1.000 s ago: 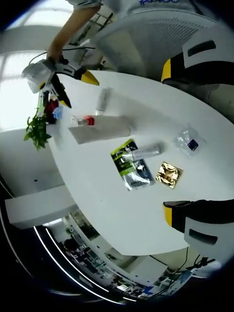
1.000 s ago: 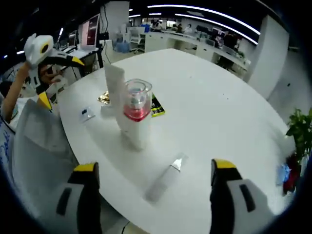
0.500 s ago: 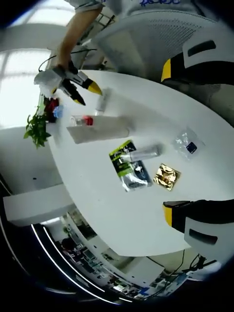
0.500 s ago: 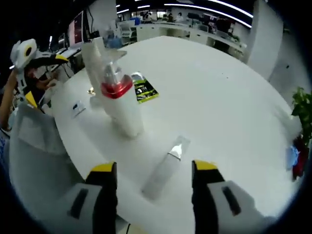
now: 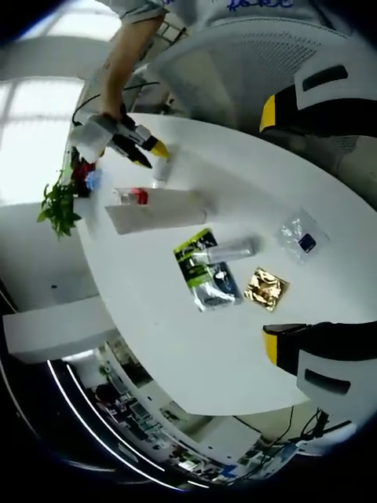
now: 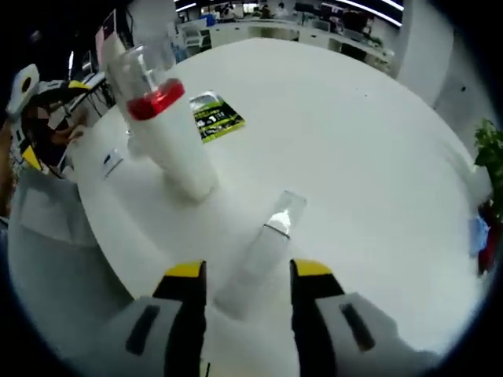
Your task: Arrange the skincare products in the storage area until every visible bottle or jar stands upright without overlapping.
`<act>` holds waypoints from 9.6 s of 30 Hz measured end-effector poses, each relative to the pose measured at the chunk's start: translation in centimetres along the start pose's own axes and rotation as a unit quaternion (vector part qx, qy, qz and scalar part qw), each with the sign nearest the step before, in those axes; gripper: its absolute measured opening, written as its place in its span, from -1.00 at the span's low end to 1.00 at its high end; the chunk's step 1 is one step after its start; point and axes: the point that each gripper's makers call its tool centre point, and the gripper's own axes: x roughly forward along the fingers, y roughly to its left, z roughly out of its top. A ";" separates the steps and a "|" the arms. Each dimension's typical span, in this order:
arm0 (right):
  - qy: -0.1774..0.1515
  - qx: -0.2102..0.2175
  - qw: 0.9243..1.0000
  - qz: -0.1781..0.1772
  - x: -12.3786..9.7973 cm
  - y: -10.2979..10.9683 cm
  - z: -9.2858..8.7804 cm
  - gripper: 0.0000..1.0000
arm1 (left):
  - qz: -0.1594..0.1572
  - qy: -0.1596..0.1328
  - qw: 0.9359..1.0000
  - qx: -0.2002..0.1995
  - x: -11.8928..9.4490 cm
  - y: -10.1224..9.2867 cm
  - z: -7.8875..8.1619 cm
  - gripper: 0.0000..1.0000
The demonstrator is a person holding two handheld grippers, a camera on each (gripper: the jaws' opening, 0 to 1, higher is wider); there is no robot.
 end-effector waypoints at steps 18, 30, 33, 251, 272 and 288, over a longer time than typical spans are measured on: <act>0.034 0.010 0.999 -0.006 1.6 -0.8 -1.0 -0.44 | -0.008 0.002 1.000 -0.008 0.5 -0.6 -0.4 0.94; 0.052 -0.010 0.998 -0.020 2.2 -1.4 -0.8 -0.56 | -0.009 0.001 1.000 -0.013 0.6 -0.4 -0.4 0.94; 0.056 -0.010 0.998 -0.015 2.2 -1.5 -0.8 -0.58 | -0.010 -0.001 1.000 -0.012 0.7 -0.6 -0.3 0.94; -0.212 -0.073 0.957 0.186 -4.6 15.5 8.3 -0.60 | -0.226 -0.254 0.939 0.049 5.2 -11.1 13.5 -0.62; -0.148 -0.219 0.952 0.155 -1.4 13.6 6.1 -0.62 | -0.206 -0.183 0.960 0.047 8.0 -11.4 10.7 -0.61; -0.152 -0.260 0.938 0.171 0.5 13.4 5.6 -0.62 | -0.188 -0.145 0.969 0.064 9.5 -11.2 9.2 -0.62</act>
